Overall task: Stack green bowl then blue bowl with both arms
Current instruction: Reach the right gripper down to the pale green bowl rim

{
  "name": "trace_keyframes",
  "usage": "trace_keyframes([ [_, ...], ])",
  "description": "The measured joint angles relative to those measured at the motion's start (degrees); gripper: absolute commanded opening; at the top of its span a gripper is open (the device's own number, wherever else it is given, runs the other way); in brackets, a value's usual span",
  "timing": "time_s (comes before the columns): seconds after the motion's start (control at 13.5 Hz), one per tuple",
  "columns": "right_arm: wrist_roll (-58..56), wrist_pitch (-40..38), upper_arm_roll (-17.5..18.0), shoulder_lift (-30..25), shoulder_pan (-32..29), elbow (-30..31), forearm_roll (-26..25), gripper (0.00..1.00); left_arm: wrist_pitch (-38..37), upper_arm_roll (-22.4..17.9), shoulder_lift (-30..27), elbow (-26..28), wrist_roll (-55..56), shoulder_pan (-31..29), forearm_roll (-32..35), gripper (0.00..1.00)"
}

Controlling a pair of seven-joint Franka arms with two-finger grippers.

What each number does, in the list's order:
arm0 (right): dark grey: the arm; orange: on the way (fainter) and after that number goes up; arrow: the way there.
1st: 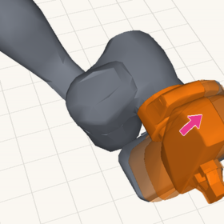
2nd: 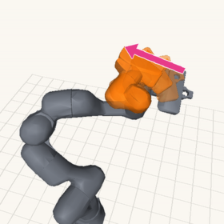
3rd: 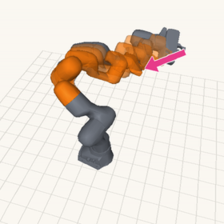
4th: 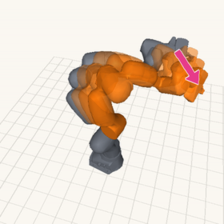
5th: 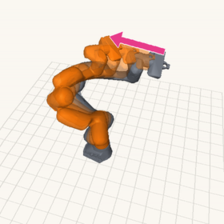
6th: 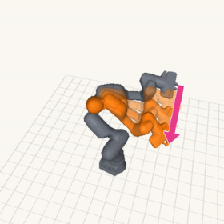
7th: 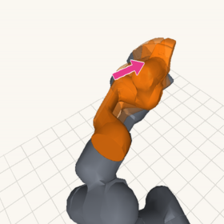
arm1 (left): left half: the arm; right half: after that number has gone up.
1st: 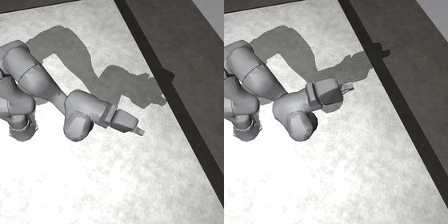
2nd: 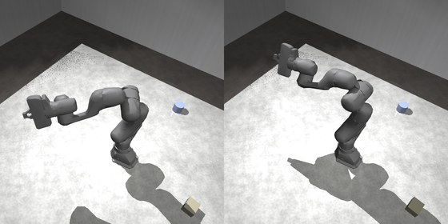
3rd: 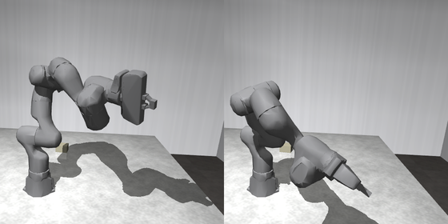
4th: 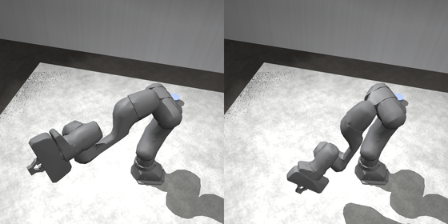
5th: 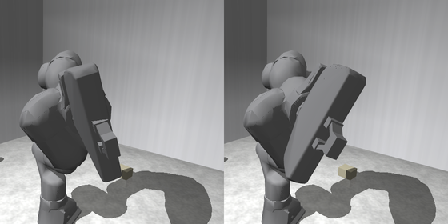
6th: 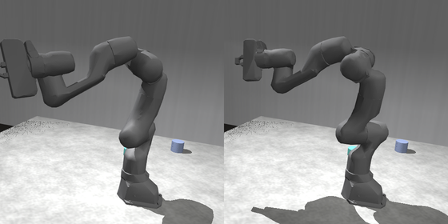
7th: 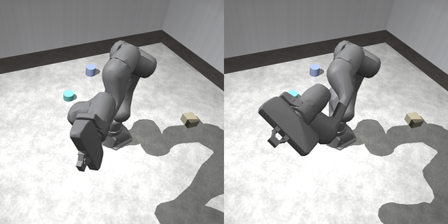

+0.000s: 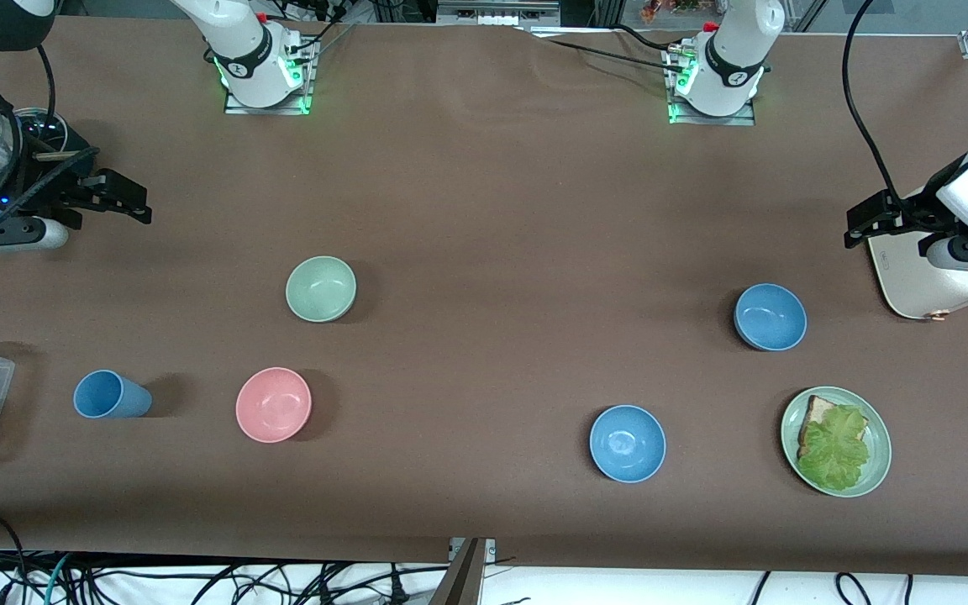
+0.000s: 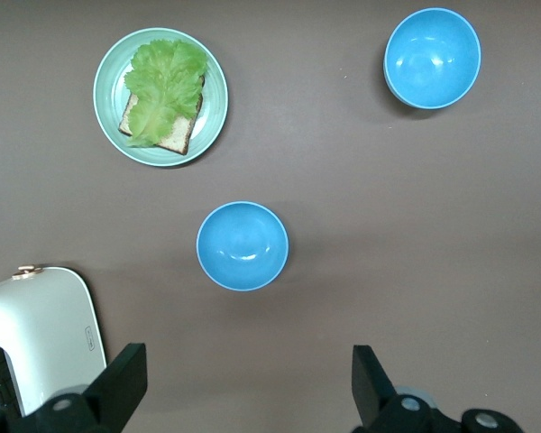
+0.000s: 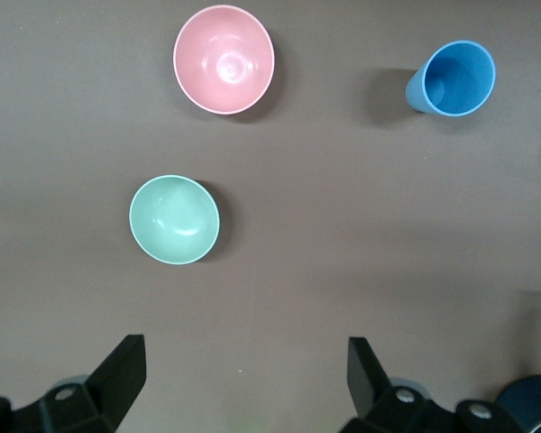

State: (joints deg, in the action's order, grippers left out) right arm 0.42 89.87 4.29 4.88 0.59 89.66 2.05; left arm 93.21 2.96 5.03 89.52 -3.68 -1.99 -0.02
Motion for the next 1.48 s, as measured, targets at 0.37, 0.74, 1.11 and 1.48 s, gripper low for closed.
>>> trace_keyframes([
  [0.37, 0.0, 11.72, 0.6, -0.52, 0.04, 11.02, 0.0, 0.99, 0.0, 0.0, 0.04, -0.06, 0.0, 0.0, 0.0, 1.0],
  [0.74, 0.68, 32.78, 2.15, -0.82, 0.23, 27.91, 0.1, 0.99, 0.0, -0.04, 0.07, -0.11, 0.0, -0.01, 0.0, 1.0],
  [1.11, 6.72, 44.75, 6.64, 2.16, 0.74, 35.71, 0.11, 0.99, 0.0, -0.06, 0.1, -0.15, 0.0, -0.05, 0.0, 1.0],
  [1.48, 6.98, 55.43, 7.15, 9.08, 0.83, 39.02, 0.11, 0.99, 0.0, -0.06, 0.11, -0.16, 0.0, -0.08, 0.0, 1.0],
])
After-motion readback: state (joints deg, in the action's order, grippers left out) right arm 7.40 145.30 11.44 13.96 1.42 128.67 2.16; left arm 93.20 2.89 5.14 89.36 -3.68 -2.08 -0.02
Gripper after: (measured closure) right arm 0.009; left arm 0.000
